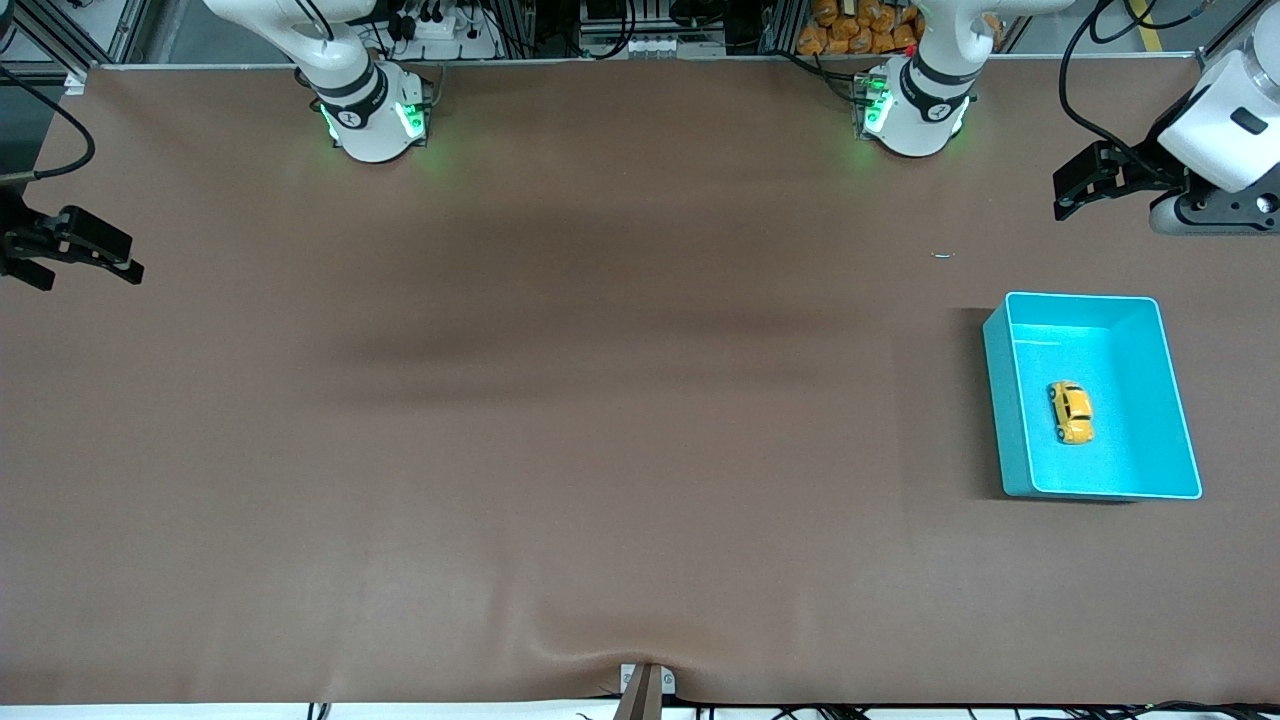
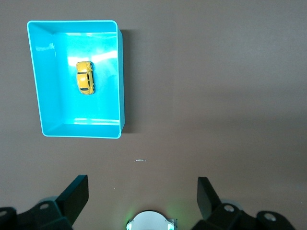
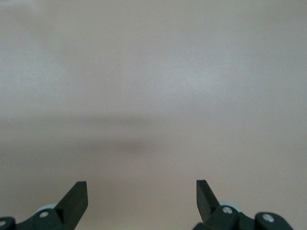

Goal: Wind and store yellow beetle car

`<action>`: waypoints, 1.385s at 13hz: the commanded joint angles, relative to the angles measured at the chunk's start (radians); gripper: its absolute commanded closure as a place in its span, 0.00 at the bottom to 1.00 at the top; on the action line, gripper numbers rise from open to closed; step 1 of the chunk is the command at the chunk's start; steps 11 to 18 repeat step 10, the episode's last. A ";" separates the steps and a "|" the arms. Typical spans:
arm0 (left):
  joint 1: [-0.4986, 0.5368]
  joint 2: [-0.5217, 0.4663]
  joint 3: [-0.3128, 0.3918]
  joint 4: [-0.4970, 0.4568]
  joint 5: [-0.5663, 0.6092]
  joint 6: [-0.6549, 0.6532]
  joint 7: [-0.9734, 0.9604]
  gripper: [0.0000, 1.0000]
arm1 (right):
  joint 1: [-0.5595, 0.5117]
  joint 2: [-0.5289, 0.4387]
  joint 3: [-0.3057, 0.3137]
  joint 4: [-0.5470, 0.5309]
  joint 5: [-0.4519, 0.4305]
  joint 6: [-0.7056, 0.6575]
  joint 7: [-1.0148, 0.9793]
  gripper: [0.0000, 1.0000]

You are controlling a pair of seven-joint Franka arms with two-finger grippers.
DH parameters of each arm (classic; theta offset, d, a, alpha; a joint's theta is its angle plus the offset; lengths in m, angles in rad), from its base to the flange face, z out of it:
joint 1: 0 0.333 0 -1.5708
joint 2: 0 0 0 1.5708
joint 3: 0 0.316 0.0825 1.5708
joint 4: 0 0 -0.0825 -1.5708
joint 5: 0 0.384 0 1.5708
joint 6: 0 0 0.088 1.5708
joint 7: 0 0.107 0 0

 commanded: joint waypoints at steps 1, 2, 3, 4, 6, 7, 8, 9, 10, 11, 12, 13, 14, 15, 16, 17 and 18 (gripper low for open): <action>0.001 -0.011 0.004 0.007 -0.022 -0.010 -0.010 0.00 | 0.014 -0.022 -0.006 -0.009 -0.011 0.005 0.008 0.00; 0.001 -0.009 0.006 0.007 -0.025 0.002 -0.010 0.00 | 0.014 -0.025 -0.006 -0.009 -0.011 0.005 0.008 0.00; 0.001 -0.006 0.007 0.007 -0.023 0.013 -0.011 0.00 | 0.014 -0.031 -0.006 -0.009 -0.011 0.005 0.007 0.00; 0.001 -0.008 0.006 0.007 -0.023 0.015 -0.011 0.00 | 0.014 -0.032 -0.006 -0.011 -0.011 0.005 0.007 0.00; 0.001 -0.008 0.007 0.007 -0.025 0.016 -0.010 0.00 | 0.014 -0.033 -0.006 -0.012 -0.009 0.005 0.007 0.00; 0.001 -0.006 0.006 0.007 -0.028 0.018 -0.010 0.00 | 0.014 -0.033 -0.006 -0.014 -0.009 0.005 0.007 0.00; 0.001 -0.006 0.004 0.007 -0.028 0.018 -0.010 0.00 | 0.014 -0.033 -0.006 -0.016 -0.009 0.005 0.007 0.00; 0.001 -0.008 0.004 0.005 -0.029 0.018 -0.010 0.00 | 0.014 -0.033 -0.006 -0.019 -0.009 0.005 0.008 0.00; 0.001 -0.006 0.004 0.005 -0.028 0.018 -0.010 0.00 | 0.014 -0.033 -0.006 -0.019 -0.008 0.005 0.008 0.00; 0.001 -0.006 0.004 0.005 -0.028 0.018 -0.010 0.00 | 0.014 -0.033 -0.006 -0.019 -0.008 0.005 0.008 0.00; 0.001 -0.006 0.004 0.005 -0.028 0.018 -0.010 0.00 | 0.014 -0.033 -0.006 -0.019 -0.008 0.005 0.008 0.00; 0.001 -0.006 0.004 0.005 -0.028 0.018 -0.010 0.00 | 0.014 -0.033 -0.006 -0.019 -0.008 0.005 0.008 0.00; 0.001 -0.006 0.004 0.005 -0.028 0.018 -0.010 0.00 | 0.014 -0.033 -0.006 -0.019 -0.008 0.005 0.008 0.00; 0.001 -0.006 0.004 0.005 -0.028 0.018 -0.010 0.00 | 0.014 -0.033 -0.006 -0.019 -0.008 0.005 0.008 0.00; 0.001 -0.006 0.004 0.005 -0.028 0.018 -0.010 0.00 | 0.014 -0.033 -0.006 -0.019 -0.008 0.005 0.008 0.00; 0.001 -0.006 0.004 0.005 -0.028 0.018 -0.010 0.00 | 0.014 -0.033 -0.006 -0.019 -0.008 0.005 0.008 0.00; 0.001 -0.006 0.004 0.005 -0.028 0.018 -0.010 0.00 | 0.014 -0.033 -0.006 -0.019 -0.008 0.005 0.008 0.00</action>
